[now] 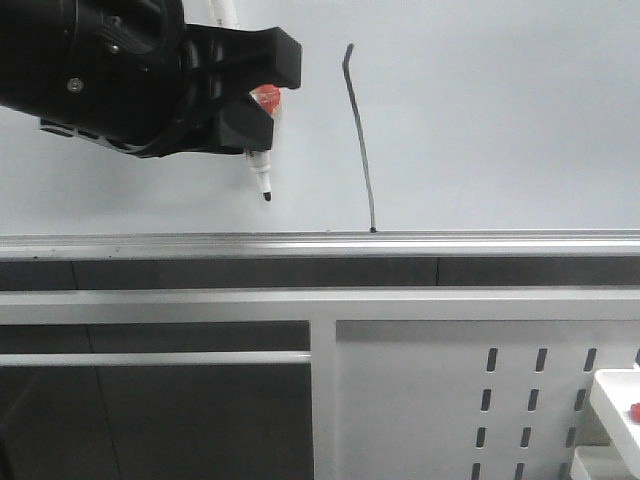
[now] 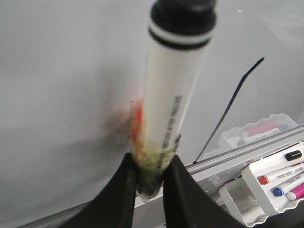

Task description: Write number 1 on whiteboard

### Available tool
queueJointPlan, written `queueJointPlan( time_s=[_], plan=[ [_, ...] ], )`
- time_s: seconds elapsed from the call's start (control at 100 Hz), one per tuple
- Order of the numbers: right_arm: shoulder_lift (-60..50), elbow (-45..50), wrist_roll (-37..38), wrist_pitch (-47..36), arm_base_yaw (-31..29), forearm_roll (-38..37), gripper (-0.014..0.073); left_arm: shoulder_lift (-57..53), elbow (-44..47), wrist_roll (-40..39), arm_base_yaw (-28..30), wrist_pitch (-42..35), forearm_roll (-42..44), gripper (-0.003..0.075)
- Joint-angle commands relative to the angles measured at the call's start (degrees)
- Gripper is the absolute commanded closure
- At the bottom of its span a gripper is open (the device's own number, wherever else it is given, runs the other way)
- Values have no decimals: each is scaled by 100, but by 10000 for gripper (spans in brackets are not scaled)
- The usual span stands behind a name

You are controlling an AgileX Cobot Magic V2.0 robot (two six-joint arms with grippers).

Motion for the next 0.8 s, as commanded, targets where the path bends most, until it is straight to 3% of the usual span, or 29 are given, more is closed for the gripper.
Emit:
queueJointPlan(
  time_s=[0.0, 0.52, 0.79],
  plan=[
    [122, -118, -6, -413, -30, 98, 643, -193, -221, -57, 108, -709, -89, 740],
    [122, -118, -6, -400, -30, 338, 643, -234, -221, -57, 108, -698, -74, 735],
    [122, -118, -6, -396, -30, 407, 643, -234, -221, -57, 108, -698, -74, 527]
  ],
)
